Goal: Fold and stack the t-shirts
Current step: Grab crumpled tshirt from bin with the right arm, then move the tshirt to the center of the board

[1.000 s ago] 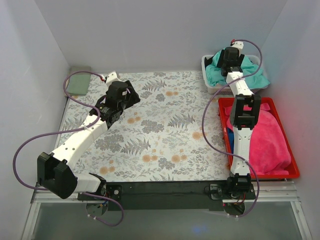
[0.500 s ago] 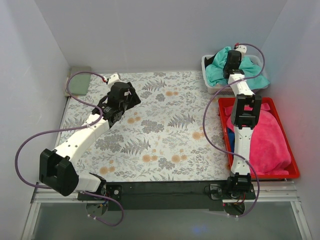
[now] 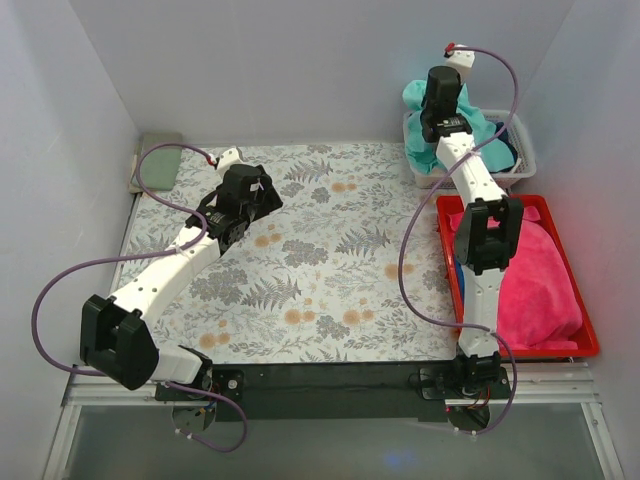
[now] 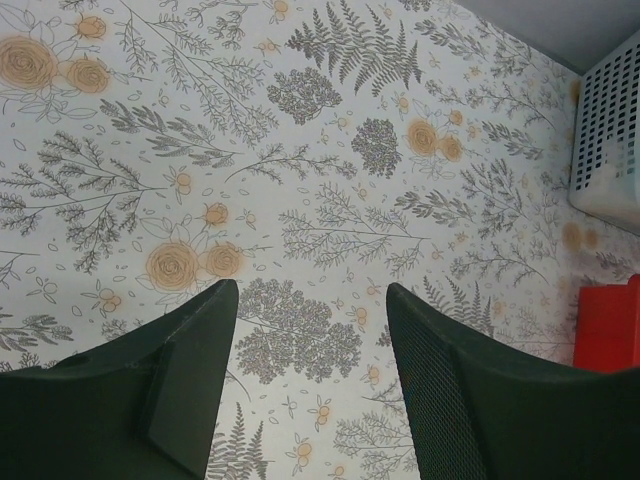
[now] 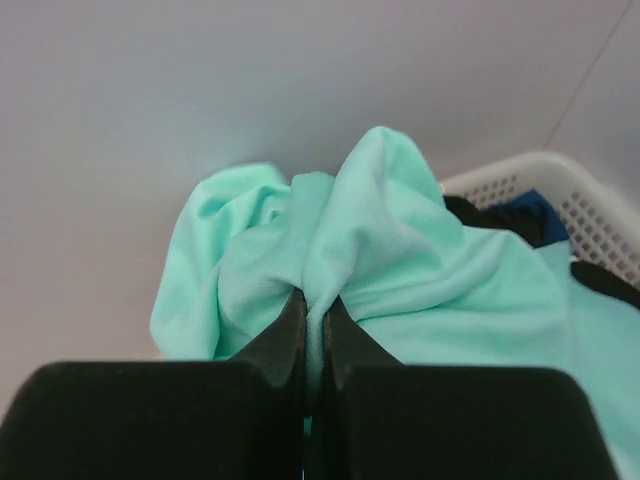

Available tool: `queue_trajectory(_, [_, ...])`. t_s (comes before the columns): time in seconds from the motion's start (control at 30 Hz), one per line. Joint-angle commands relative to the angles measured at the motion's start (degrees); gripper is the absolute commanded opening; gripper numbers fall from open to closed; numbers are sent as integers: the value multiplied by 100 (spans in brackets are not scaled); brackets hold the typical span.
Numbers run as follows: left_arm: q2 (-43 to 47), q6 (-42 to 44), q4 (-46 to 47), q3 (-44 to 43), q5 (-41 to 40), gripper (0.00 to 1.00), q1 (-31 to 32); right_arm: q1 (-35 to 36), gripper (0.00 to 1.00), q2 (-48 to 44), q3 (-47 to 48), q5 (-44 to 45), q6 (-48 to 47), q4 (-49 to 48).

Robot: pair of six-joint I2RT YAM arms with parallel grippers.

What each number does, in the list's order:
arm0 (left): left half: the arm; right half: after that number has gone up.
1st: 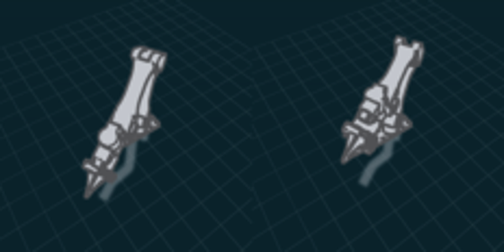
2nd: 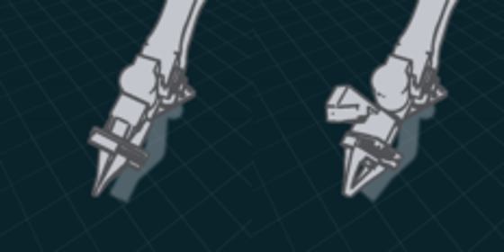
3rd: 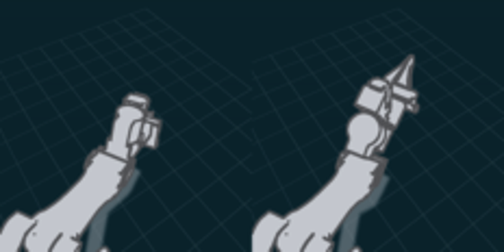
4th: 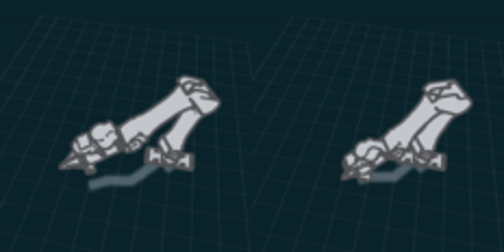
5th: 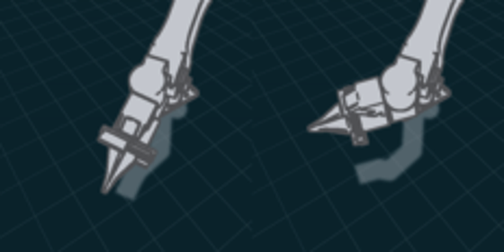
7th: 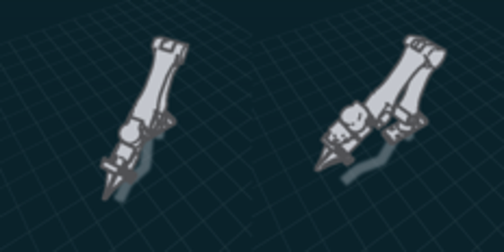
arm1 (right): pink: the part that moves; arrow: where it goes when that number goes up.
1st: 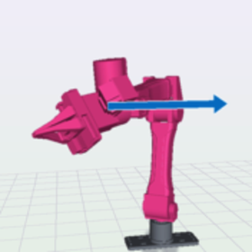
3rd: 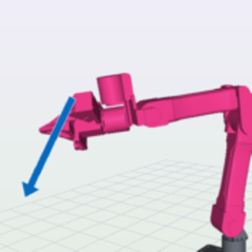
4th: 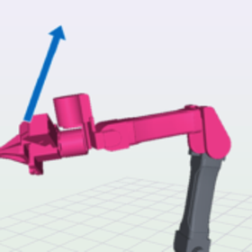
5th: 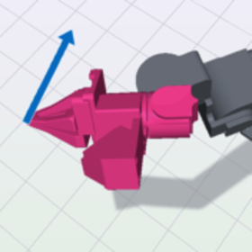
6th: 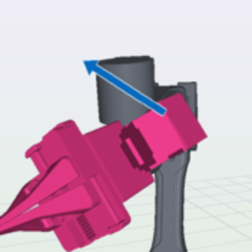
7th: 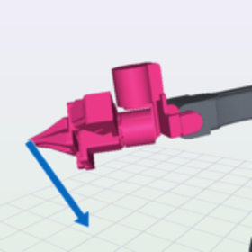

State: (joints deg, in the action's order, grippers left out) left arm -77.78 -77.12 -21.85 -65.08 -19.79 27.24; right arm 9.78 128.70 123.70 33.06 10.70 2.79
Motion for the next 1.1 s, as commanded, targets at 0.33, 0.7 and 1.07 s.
queue_trajectory(0.33, [360,-171,58,83,-16,59,18,1200,1,-1944,-276,227,-1445,-656])
queue_trajectory(0.7, [781,-426,-82,276,-393,57,18,2536,1,-3878,-1417,201,-1703,-665])
queue_trajectory(1.07, [826,-1024,-232,680,-773,57,18,2634,1,-5443,-6050,456,421,-648])
